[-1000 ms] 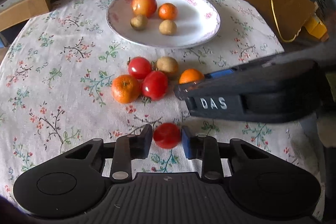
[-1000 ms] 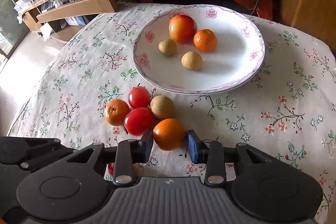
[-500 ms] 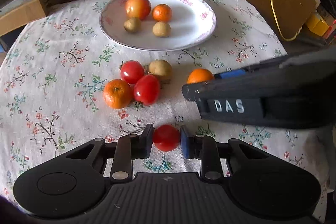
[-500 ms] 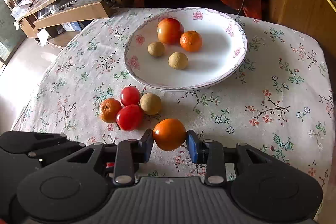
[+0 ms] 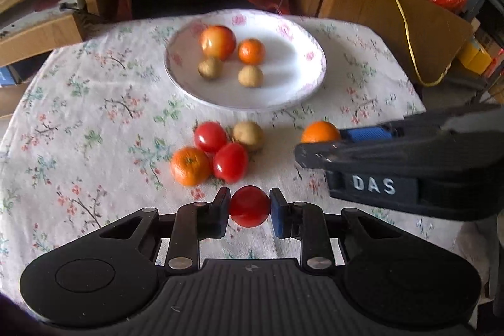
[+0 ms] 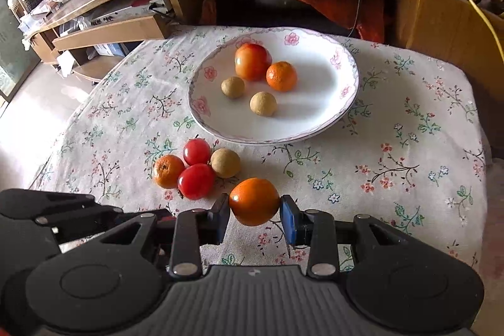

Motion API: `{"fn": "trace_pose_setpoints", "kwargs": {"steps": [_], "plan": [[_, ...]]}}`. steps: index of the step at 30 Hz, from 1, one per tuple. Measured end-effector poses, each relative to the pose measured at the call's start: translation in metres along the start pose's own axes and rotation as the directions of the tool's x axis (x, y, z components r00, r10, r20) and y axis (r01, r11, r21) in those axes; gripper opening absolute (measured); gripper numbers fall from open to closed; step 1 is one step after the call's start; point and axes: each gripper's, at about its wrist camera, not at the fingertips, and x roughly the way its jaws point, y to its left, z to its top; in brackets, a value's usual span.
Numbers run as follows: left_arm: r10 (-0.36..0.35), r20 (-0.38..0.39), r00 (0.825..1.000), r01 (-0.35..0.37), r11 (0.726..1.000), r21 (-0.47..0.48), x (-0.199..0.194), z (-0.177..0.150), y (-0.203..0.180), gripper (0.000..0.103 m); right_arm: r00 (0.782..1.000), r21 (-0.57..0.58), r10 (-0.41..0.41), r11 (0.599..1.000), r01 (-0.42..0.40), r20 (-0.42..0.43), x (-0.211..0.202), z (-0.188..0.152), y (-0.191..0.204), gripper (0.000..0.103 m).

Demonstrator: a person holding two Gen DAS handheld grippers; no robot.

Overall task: Organize fruits
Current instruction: 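Carry the red tomato into the bowl and open left gripper while right carries the orange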

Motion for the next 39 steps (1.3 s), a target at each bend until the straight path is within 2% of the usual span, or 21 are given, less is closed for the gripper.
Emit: {"fn": "trace_pose_setpoints", "kwargs": {"steps": [12,21,30,39], "plan": [[0.015,0.048,0.999,-0.015,1.000,0.000,-0.002,0.030,0.000,0.034,0.998,0.051,-0.020,0.999,0.017,0.053,-0.014,0.015,-0.017,0.035],[0.043,0.075,0.996,-0.043,0.999,0.006,0.009,0.060,0.003,0.034,0.997,0.071,-0.039,0.997,0.035,0.060,-0.007,0.032,-0.026,0.035],[0.053,0.074,0.996,-0.054,0.999,0.003,0.027,0.078,0.003,0.033,0.996,0.099,-0.061,0.994,0.055,0.059,0.008,0.050,-0.036,0.035],[0.066,0.052,0.996,-0.065,0.998,-0.024,0.042,0.082,0.007,0.033,0.995,0.098,-0.063,0.994,0.056,0.072,0.020,0.063,-0.042,0.036]]}}
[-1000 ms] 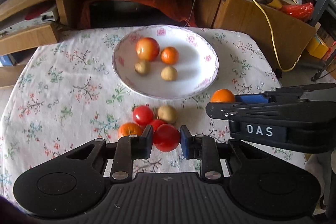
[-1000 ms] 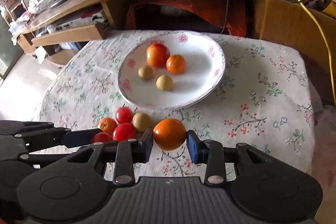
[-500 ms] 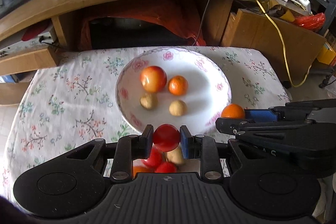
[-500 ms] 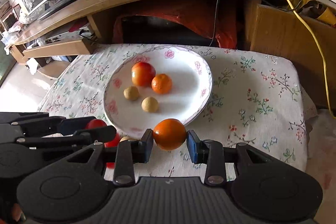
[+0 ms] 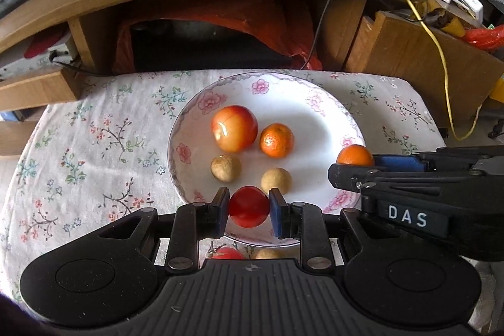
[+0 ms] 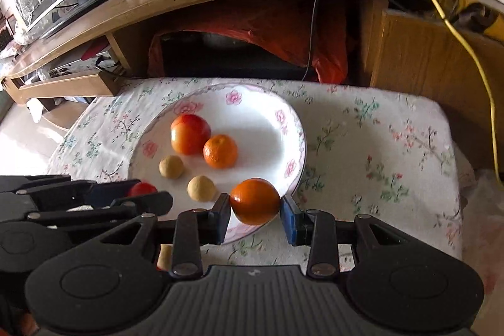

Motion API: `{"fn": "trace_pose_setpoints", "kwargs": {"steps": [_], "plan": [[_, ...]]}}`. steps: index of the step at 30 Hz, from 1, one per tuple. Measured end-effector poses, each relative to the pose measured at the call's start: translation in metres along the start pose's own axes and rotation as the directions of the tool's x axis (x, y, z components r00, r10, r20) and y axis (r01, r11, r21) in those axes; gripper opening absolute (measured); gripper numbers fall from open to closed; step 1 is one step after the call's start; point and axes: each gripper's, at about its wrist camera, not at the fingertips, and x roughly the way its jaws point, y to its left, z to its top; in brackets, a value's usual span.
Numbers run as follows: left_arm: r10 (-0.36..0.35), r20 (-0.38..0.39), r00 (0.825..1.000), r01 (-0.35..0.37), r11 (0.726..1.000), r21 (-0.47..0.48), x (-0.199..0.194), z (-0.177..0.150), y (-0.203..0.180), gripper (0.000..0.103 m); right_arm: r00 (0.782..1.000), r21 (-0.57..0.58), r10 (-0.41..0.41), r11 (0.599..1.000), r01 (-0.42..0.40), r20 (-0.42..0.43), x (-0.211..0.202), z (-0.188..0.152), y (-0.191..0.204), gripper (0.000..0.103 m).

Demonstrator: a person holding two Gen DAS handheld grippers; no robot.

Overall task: Organize fruits
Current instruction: 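Carry the red tomato into the bowl and open left gripper while right carries the orange, then lower the orange into the white bowl and open right gripper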

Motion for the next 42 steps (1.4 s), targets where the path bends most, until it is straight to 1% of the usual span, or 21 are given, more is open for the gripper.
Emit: {"fn": "trace_pose_setpoints", "kwargs": {"steps": [3,11,14,20,25,32,37,42], "plan": [[0.012,-0.001,1.000,-0.012,1.000,-0.003,0.002,0.001,0.002,0.033,1.000,0.003,0.014,1.000,-0.014,0.004,0.002,0.003,-0.001,0.036],[0.015,-0.003,1.000,-0.015,1.000,-0.014,0.001,0.003,0.006,0.036,1.000,-0.008,0.002,1.000,-0.002,0.012,0.008,0.004,0.005,0.037],[0.015,-0.002,1.000,-0.015,1.000,-0.018,0.001,0.003,0.006,0.041,1.000,-0.003,0.000,1.000,0.000,0.014,0.009,0.004,0.004,0.037],[0.026,0.014,1.000,-0.026,1.000,-0.014,-0.004,0.005,0.005,0.045,0.999,-0.006,-0.016,1.000,0.016,0.030,0.006,0.005,0.006,0.037],[0.020,0.025,0.999,-0.020,1.000,-0.019,-0.008,0.005,0.006,0.050,0.998,-0.018,-0.036,0.999,0.037,0.055,0.000,0.006,0.008,0.037],[0.020,0.040,0.999,-0.020,1.000,-0.007,-0.014,0.004,0.006,0.056,0.996,-0.009,-0.040,0.999,0.041,0.075,-0.007,0.006,0.007,0.037],[0.015,0.045,0.999,-0.014,1.000,-0.005,-0.016,0.004,0.007,0.057,0.996,-0.003,-0.039,0.999,0.040,0.083,-0.008,0.006,0.007,0.037],[0.006,0.050,0.999,-0.006,1.000,-0.002,-0.019,0.003,0.008,0.061,0.995,-0.007,-0.041,0.999,0.042,0.093,-0.013,0.005,0.007,0.037]]}}
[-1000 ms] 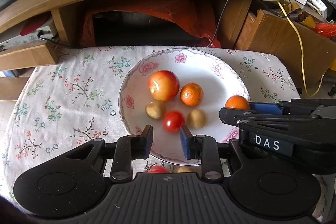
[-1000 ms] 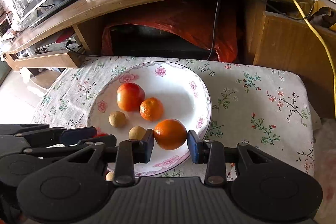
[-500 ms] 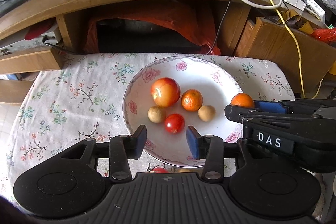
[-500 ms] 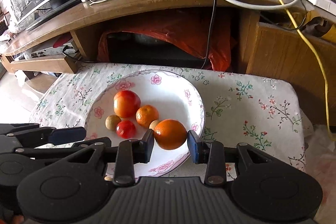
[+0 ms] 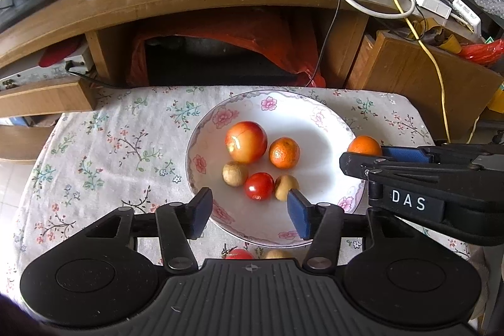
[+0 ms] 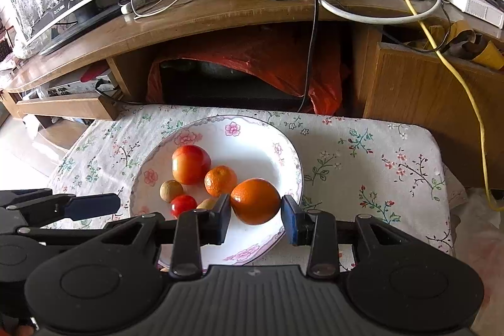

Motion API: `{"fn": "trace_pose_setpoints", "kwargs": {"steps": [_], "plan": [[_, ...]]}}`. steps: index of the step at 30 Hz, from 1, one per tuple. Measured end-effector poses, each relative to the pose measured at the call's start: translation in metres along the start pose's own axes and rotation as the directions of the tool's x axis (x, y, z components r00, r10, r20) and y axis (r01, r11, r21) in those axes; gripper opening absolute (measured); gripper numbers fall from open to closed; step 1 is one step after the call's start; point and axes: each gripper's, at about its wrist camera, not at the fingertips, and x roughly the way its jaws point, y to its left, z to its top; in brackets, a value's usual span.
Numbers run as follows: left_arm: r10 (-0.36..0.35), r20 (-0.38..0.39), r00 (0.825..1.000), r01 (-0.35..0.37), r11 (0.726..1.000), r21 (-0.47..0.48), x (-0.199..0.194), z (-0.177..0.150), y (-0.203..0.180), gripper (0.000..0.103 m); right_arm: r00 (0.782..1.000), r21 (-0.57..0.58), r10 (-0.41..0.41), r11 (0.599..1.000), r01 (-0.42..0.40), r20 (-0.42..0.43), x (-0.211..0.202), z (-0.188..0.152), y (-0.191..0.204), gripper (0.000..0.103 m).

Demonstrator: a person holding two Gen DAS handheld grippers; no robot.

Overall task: Organize fruits
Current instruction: 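Lower the orange into the white bowl and open right gripper, then move both grippers back toward the remaining tomatoes and orange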

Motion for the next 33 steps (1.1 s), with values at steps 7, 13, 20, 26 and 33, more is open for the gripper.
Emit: {"fn": "trace_pose_setpoints", "kwargs": {"steps": [7,13,20,26,33], "plan": [[-0.006,0.007,1.000,0.006,1.000,0.006,-0.007,-0.004,0.002,0.064,1.000,-0.006,0.002,1.000,-0.002,0.009,-0.009,-0.002,0.003,0.037],[-0.009,-0.001,1.000,0.009,1.000,0.005,-0.011,-0.008,0.004,0.065,1.000,-0.017,0.021,1.000,-0.021,-0.005,-0.013,-0.007,0.007,0.037],[-0.010,-0.002,1.000,0.010,1.000,0.004,-0.014,-0.011,0.007,0.067,1.000,-0.017,0.027,0.999,-0.028,-0.012,-0.017,-0.010,0.008,0.037],[-0.007,-0.013,1.000,0.007,1.000,-0.002,-0.019,-0.018,0.012,0.067,0.999,-0.028,0.037,0.999,-0.038,-0.034,-0.018,-0.016,0.014,0.037],[-0.021,-0.039,0.999,0.020,0.999,-0.026,-0.023,-0.031,0.022,0.067,0.997,-0.054,0.049,0.997,-0.052,-0.058,-0.021,-0.027,0.023,0.037]]}}
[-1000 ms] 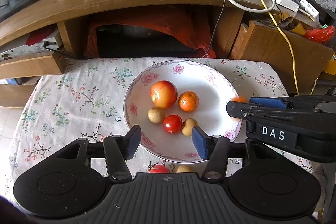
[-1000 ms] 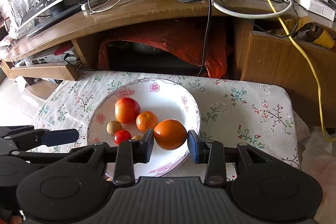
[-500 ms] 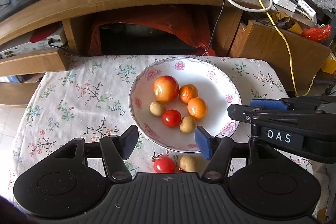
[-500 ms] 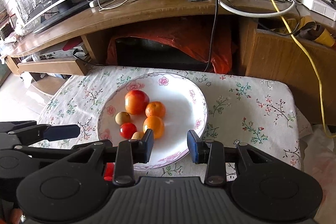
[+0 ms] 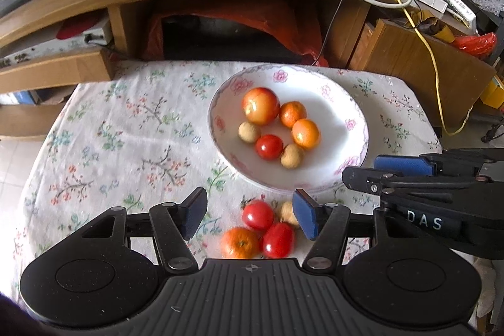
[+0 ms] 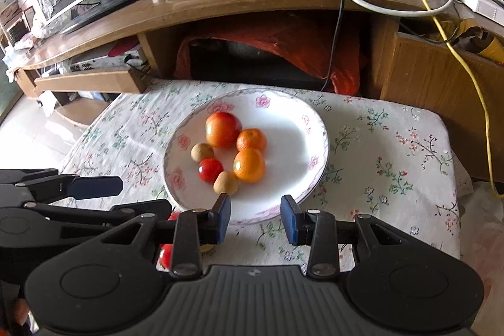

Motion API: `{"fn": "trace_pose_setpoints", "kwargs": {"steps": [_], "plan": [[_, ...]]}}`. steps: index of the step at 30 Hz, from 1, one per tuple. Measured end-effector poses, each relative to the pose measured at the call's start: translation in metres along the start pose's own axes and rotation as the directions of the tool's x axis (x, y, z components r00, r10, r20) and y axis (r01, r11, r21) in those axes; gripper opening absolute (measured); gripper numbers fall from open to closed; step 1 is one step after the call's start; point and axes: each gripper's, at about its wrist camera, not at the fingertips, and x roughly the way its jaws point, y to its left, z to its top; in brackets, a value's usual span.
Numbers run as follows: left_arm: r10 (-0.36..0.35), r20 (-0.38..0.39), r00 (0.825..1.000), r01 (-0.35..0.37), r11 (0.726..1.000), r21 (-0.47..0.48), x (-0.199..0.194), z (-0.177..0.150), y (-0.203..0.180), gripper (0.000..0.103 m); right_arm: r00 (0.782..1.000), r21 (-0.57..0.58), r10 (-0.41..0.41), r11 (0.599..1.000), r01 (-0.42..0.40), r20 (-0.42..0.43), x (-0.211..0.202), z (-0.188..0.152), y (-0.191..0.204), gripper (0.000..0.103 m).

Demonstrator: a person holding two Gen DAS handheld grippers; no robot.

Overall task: Organize fruits
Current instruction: 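Move both grippers back toward the remaining tomatoes and orange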

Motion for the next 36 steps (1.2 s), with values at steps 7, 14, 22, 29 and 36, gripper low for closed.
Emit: {"fn": "trace_pose_setpoints", "kwargs": {"steps": [7,14,22,29,36], "plan": [[0.010,-0.018,1.000,-0.010,1.000,-0.025,-0.004,-0.009,0.016,0.067,0.998,-0.010,0.041,0.999,-0.042,-0.048,0.000,-0.013,0.013,0.037],[0.020,-0.005,1.000,-0.020,0.998,-0.063,-0.011,-0.010,0.034,0.068,0.990,0.011,0.085,0.996,-0.085,-0.109,0.008,-0.024,0.032,0.037],[0.007,0.009,1.000,-0.006,0.995,-0.103,-0.018,-0.009,0.050,0.068,0.974,0.164,0.151,0.979,-0.123,-0.167,0.032,-0.025,0.033,0.037],[-0.004,0.020,1.000,0.006,0.992,-0.125,-0.023,-0.009,0.058,0.069,0.971,0.190,0.158,0.974,-0.124,-0.179,0.047,-0.023,0.045,0.037],[-0.023,0.000,1.000,0.023,0.993,-0.112,-0.020,-0.012,0.056,0.070,0.976,0.104,0.103,0.991,-0.084,-0.193,0.049,-0.025,0.047,0.037]]}}
